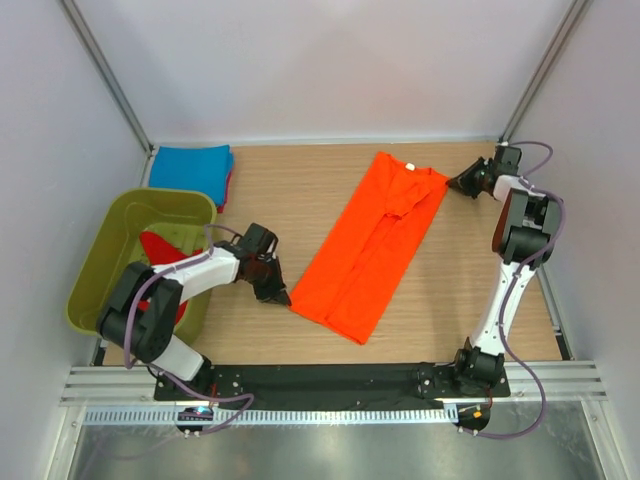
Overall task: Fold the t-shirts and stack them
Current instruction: Fold the tshirt
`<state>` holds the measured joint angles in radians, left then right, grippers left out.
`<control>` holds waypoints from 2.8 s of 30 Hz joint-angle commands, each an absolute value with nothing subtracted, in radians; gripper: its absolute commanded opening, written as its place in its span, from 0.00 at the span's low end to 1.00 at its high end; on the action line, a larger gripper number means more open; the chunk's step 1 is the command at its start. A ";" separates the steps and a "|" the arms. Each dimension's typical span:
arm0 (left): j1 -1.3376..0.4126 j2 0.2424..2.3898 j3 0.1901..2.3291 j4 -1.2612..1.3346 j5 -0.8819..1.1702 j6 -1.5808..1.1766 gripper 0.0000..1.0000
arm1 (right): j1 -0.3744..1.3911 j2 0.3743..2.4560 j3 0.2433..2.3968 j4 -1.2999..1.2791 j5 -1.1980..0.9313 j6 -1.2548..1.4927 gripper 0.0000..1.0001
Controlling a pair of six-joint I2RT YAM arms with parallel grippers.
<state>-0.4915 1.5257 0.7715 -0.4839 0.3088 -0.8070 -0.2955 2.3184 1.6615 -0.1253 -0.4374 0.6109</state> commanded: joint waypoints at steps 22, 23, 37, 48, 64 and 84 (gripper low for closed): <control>-0.601 1.588 0.917 -0.462 0.213 -0.713 0.45 | -0.140 1.832 1.402 -0.795 -0.156 0.630 0.52; -0.601 1.600 0.919 -0.445 0.222 -0.704 0.45 | -0.132 1.737 1.334 -0.789 -0.155 0.662 0.52; -0.667 1.640 0.885 -0.388 0.232 -0.713 0.43 | 0.291 1.189 0.738 -0.816 -0.075 0.844 0.52; -0.736 1.644 0.853 -0.359 0.192 -0.744 0.32 | 0.538 1.121 0.618 -0.741 -0.048 0.953 0.52; -0.770 1.579 0.821 -0.410 0.132 -0.755 0.35 | 0.670 1.187 0.582 -0.740 0.035 1.014 0.47; -0.788 1.554 0.796 -0.376 0.236 -0.722 0.45 | 0.689 1.102 0.525 -0.833 0.093 1.028 0.01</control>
<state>-0.7712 1.5414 0.8066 -0.4107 0.1848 -0.7315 0.6815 1.1408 0.5362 -0.7597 0.0425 1.0092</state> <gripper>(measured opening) 0.446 0.034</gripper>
